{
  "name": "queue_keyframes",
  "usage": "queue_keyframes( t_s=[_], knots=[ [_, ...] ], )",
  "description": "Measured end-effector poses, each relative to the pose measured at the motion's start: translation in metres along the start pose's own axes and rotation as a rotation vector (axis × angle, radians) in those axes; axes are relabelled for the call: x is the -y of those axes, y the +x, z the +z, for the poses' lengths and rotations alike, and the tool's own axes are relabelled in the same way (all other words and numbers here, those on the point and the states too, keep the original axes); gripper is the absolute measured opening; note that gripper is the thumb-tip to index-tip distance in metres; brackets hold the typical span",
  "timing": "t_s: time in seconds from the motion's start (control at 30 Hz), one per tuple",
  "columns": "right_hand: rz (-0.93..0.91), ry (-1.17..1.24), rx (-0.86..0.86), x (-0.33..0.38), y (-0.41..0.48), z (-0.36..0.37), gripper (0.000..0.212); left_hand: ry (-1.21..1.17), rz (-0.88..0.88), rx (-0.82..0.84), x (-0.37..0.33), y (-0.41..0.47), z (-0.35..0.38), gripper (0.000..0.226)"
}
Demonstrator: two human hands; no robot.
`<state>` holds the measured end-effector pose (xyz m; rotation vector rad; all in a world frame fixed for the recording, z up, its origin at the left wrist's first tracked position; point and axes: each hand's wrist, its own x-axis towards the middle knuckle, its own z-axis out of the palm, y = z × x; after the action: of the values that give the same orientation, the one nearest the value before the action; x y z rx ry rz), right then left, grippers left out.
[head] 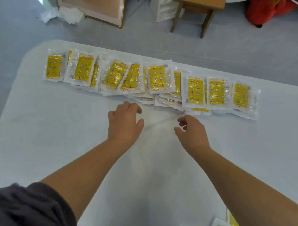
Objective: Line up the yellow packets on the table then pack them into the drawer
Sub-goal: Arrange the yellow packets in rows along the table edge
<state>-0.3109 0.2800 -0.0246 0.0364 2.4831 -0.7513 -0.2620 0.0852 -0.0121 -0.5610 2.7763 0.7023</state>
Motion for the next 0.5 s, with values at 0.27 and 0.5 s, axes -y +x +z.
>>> queue_keyframes(
  t_s=[0.27, 0.5],
  knots=[
    [0.247, -0.185, 0.096, -0.174, -0.084, -0.046, 0.05, 0.13, 0.098, 0.36, -0.091, -0.13, 0.101, 0.028],
    [0.257, -0.418, 0.221, -0.262, -0.133, -0.063, 0.073, 0.316, 0.199, 0.515, -0.158, -0.2, 0.175, 0.046]
  ],
)
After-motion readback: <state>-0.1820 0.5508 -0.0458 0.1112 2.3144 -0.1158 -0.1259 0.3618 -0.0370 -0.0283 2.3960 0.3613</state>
